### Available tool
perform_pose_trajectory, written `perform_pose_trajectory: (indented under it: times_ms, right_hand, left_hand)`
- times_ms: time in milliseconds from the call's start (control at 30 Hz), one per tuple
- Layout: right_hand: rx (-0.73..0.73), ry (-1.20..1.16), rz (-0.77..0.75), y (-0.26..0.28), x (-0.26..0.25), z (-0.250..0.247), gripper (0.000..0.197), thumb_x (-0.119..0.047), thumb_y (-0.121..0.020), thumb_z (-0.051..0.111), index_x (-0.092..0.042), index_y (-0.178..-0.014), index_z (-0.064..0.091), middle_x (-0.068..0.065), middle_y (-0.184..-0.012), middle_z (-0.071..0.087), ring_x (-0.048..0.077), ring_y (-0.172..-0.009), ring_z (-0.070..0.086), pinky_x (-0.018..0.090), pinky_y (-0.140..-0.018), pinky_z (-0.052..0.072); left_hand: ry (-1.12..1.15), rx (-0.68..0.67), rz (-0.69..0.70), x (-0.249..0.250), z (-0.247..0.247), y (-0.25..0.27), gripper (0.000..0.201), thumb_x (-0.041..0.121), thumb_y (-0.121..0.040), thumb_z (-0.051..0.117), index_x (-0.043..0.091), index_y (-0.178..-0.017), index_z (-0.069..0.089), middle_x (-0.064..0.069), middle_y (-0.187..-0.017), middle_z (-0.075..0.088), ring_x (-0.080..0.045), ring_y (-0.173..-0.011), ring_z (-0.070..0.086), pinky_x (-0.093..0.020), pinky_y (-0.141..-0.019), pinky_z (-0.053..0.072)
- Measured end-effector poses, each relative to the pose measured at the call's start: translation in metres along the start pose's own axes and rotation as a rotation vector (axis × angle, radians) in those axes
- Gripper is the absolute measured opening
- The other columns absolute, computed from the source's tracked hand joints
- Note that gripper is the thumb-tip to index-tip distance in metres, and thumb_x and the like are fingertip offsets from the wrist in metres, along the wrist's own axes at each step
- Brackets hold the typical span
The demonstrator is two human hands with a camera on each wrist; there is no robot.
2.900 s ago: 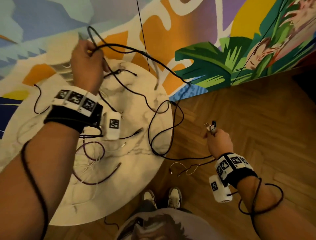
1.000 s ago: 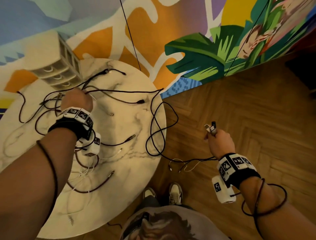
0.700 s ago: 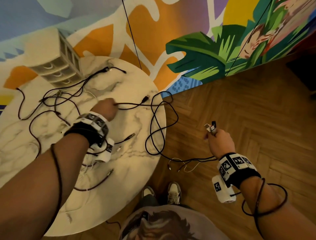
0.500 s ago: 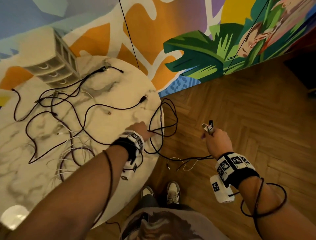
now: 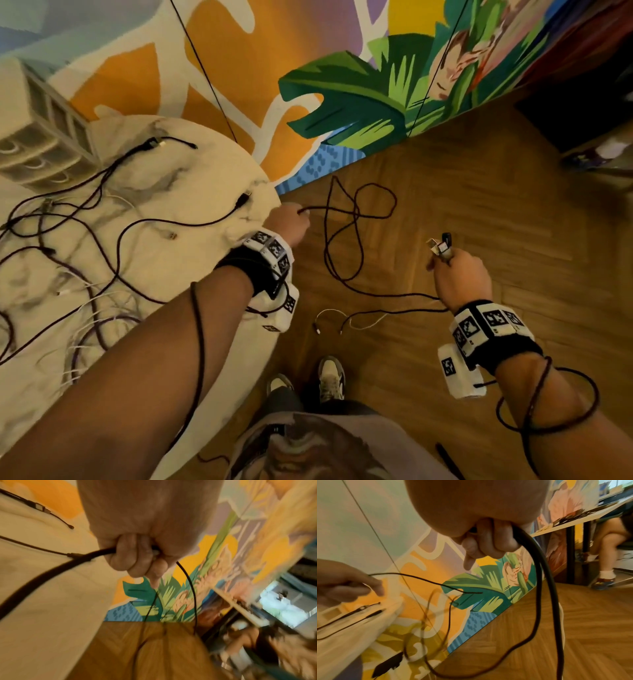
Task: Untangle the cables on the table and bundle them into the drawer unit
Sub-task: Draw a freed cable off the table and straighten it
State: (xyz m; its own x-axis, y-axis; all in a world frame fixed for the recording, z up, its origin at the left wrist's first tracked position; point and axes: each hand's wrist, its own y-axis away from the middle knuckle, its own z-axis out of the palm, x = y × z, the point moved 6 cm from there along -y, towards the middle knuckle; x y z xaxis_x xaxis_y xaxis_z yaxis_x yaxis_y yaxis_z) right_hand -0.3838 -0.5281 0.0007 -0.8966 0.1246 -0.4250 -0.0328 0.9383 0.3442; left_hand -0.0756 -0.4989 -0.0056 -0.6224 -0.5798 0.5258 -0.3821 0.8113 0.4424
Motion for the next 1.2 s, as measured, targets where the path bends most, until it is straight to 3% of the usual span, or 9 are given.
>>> perform_pose_trajectory:
  times_ms: [167, 300, 467, 667, 800, 867, 1000, 1100, 1200]
  right_hand:
    - [0.05, 0.004, 0.056, 0.001, 0.031, -0.02, 0.025, -0.023, -0.091, 0.047, -0.011, -0.088, 0.069, 0.016, -0.085, 0.066, 0.033, -0.075, 0.056, 0.034, -0.065, 0.042]
    - [0.099, -0.088, 0.036, 0.003, 0.03, -0.029, 0.024, -0.021, -0.09, 0.048, -0.012, -0.086, 0.07, 0.015, -0.084, 0.065, 0.035, -0.078, 0.059, 0.037, -0.069, 0.048]
    - [0.099, -0.331, -0.053, 0.004, 0.011, -0.041, 0.029, -0.016, -0.092, 0.047, -0.017, -0.07, 0.065, -0.001, -0.052, 0.048, 0.02, -0.047, 0.043, 0.029, -0.053, 0.033]
    - [0.013, -0.625, -0.215, 0.019, -0.034, -0.06, 0.043, -0.033, -0.099, 0.042, -0.019, -0.064, 0.062, -0.008, -0.051, 0.052, 0.013, -0.049, 0.045, 0.028, -0.054, 0.036]
    - [0.043, -0.654, -0.398, 0.034, -0.071, -0.086, 0.043, -0.035, -0.101, 0.037, -0.019, -0.067, 0.058, -0.002, -0.069, 0.059, 0.008, -0.063, 0.052, 0.019, -0.063, 0.042]
    - [0.051, -0.639, -0.476, 0.036, -0.084, -0.098, 0.046, -0.032, -0.102, 0.035, -0.011, -0.068, 0.06, -0.003, -0.07, 0.059, 0.004, -0.067, 0.052, 0.014, -0.069, 0.041]
    - [-0.057, -0.688, -0.508, 0.033, -0.092, -0.105, 0.043, -0.033, -0.1, 0.039, -0.016, -0.071, 0.066, 0.007, -0.082, 0.069, 0.015, -0.081, 0.063, 0.029, -0.085, 0.047]
    - [-0.337, -0.659, -0.416, 0.033, -0.094, -0.086, 0.049, -0.038, -0.099, 0.04, -0.008, -0.08, 0.073, 0.014, -0.089, 0.072, 0.031, -0.087, 0.067, 0.041, -0.087, 0.051]
    - [-0.535, -0.705, -0.328, 0.037, -0.097, -0.064, 0.057, -0.043, -0.099, 0.036, -0.002, -0.088, 0.074, 0.018, -0.097, 0.072, 0.041, -0.097, 0.065, 0.056, -0.094, 0.048]
  left_hand:
    - [0.243, 0.332, 0.081, 0.017, -0.056, -0.025, 0.027, 0.026, -0.094, 0.045, 0.005, -0.09, 0.061, -0.017, -0.089, 0.064, -0.032, -0.079, 0.058, -0.04, -0.069, 0.046]
    - [-0.032, 0.064, 0.028, 0.0, 0.006, -0.021, 0.026, 0.028, -0.1, 0.037, 0.006, -0.106, 0.05, -0.021, -0.104, 0.06, -0.033, -0.083, 0.055, -0.038, -0.067, 0.039]
    - [-0.463, -0.034, 0.225, 0.02, 0.065, 0.009, 0.048, 0.033, -0.093, 0.05, 0.02, -0.138, 0.037, -0.01, -0.14, 0.036, -0.033, -0.125, 0.039, -0.045, -0.099, 0.04]
    - [-0.009, -0.507, 0.664, 0.145, 0.114, 0.085, 0.065, 0.027, -0.085, 0.066, 0.017, -0.141, 0.035, 0.0, -0.135, 0.043, -0.011, -0.121, 0.044, -0.031, -0.101, 0.041]
    - [0.539, -0.686, 0.544, 0.188, 0.104, 0.115, 0.035, -0.014, -0.09, 0.044, -0.021, -0.123, 0.037, -0.026, -0.104, 0.053, 0.007, -0.084, 0.057, -0.013, -0.08, 0.045]
    - [0.635, -0.669, 0.52, 0.195, 0.098, 0.123, 0.02, -0.003, -0.088, 0.046, -0.01, -0.105, 0.053, -0.018, -0.091, 0.055, -0.004, -0.079, 0.059, -0.02, -0.074, 0.045]
    - [0.823, -0.611, 0.439, 0.191, 0.086, 0.127, 0.011, 0.017, -0.076, 0.049, 0.01, -0.068, 0.05, 0.004, -0.054, 0.048, -0.011, -0.051, 0.042, -0.026, -0.054, 0.037]
    - [0.767, -0.561, 0.458, 0.185, 0.073, 0.13, 0.023, -0.002, -0.088, 0.048, -0.021, -0.1, 0.051, -0.044, -0.086, 0.049, -0.043, -0.073, 0.055, -0.038, -0.072, 0.056]
    - [0.655, -0.588, 0.477, 0.168, 0.069, 0.13, 0.031, -0.008, -0.093, 0.041, -0.027, -0.117, 0.039, -0.039, -0.082, 0.043, -0.03, -0.069, 0.056, -0.011, -0.054, 0.046]
